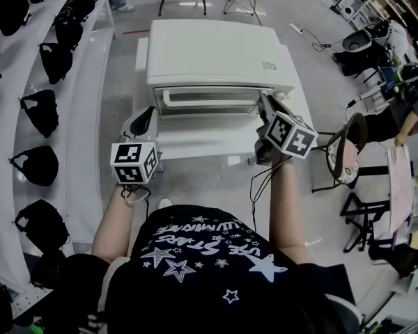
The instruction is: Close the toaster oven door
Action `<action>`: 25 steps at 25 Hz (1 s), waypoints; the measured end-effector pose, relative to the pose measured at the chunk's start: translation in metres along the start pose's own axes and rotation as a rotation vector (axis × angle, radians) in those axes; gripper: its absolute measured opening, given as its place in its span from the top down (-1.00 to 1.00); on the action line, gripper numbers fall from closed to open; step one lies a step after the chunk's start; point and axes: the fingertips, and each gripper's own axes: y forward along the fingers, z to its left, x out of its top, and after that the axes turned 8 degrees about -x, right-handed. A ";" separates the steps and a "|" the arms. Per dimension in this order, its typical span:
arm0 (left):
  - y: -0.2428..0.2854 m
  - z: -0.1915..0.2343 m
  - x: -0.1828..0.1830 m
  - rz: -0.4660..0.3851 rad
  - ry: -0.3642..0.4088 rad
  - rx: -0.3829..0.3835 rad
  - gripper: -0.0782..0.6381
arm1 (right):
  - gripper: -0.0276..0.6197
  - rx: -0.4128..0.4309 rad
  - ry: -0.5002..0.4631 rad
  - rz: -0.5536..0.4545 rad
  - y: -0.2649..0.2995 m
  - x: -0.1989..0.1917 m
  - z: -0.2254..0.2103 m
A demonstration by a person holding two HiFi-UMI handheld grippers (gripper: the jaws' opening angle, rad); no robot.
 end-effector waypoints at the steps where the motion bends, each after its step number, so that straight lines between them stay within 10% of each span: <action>1: 0.000 0.001 0.000 0.000 -0.001 0.000 0.72 | 0.64 -0.001 0.002 0.000 0.001 0.000 0.000; 25: -0.006 -0.021 0.004 0.001 0.002 0.018 0.72 | 0.61 0.015 -0.003 -0.026 0.000 0.006 -0.002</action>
